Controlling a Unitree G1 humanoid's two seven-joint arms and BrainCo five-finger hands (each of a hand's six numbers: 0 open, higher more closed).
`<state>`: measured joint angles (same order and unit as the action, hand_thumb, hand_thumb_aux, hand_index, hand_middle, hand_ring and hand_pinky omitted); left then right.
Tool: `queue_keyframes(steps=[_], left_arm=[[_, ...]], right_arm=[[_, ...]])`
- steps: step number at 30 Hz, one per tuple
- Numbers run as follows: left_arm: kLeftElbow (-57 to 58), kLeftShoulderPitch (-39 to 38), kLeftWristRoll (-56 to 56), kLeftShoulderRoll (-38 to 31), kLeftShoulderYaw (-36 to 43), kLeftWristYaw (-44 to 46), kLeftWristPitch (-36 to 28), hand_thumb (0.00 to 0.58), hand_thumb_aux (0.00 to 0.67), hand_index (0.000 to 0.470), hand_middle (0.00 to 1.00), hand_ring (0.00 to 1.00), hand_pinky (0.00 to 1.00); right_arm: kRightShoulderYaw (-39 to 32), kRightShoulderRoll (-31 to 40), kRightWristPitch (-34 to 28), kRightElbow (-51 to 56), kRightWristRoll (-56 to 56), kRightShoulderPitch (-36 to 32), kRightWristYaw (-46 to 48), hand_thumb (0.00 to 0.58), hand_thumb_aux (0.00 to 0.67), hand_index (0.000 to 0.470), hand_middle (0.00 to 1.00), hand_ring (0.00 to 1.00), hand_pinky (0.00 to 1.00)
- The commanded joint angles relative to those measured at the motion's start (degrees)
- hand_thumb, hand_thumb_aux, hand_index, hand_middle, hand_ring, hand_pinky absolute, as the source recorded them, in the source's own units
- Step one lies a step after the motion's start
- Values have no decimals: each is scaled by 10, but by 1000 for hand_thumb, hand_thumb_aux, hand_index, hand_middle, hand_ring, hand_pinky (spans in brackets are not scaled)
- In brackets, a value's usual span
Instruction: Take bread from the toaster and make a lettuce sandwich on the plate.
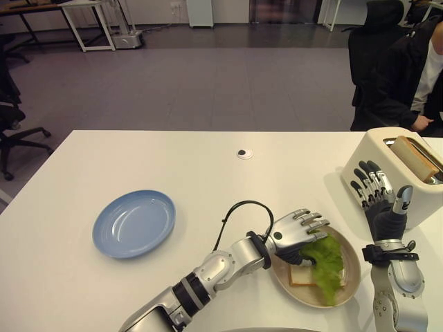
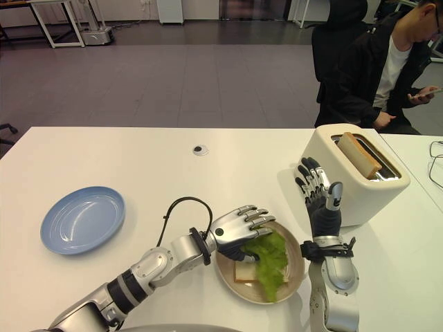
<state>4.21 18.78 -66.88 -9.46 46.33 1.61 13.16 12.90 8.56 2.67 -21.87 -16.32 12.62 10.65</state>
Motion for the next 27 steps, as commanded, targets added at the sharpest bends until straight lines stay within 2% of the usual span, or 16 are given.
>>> queue_keyframes(steps=[1, 9, 12, 18, 20, 22, 27], left_arm=[[-24, -2, 4, 1, -1, 2, -3, 0, 0, 0, 0, 0, 0], [-62, 2, 22, -16, -36, 17, -12, 0, 0, 0, 0, 0, 0], [-89, -23, 83, -33, -86, 34, -20, 0, 0, 0, 0, 0, 0], [-110, -133, 369, -40, -245, 89, -44, 0, 0, 0, 0, 0, 0], [-133, -189, 541, -13, -316, 119, -58, 0, 0, 0, 0, 0, 0], [-154, -234, 658, -1, -378, 125, -45, 0, 0, 0, 0, 0, 0], [-200, -297, 754, -15, -465, 135, -5, 0, 0, 0, 0, 0, 0]], right_arm=[[-3, -2, -1, 6, 3, -4, -2, 0, 0, 0, 0, 0, 0], [9, 21, 10, -3, 27, -19, -5, 0, 0, 0, 0, 0, 0], [66, 94, 7, -21, 81, -59, -18, 0, 0, 0, 0, 0, 0], [135, 268, -3, -11, 276, -105, -28, 0, 0, 0, 0, 0, 0], [140, 317, 7, 40, 320, -112, -26, 0, 0, 0, 0, 0, 0], [130, 358, 25, 119, 355, -122, -30, 0, 0, 0, 0, 0, 0], [71, 425, 72, 342, 420, -193, -77, 0, 0, 0, 0, 0, 0]])
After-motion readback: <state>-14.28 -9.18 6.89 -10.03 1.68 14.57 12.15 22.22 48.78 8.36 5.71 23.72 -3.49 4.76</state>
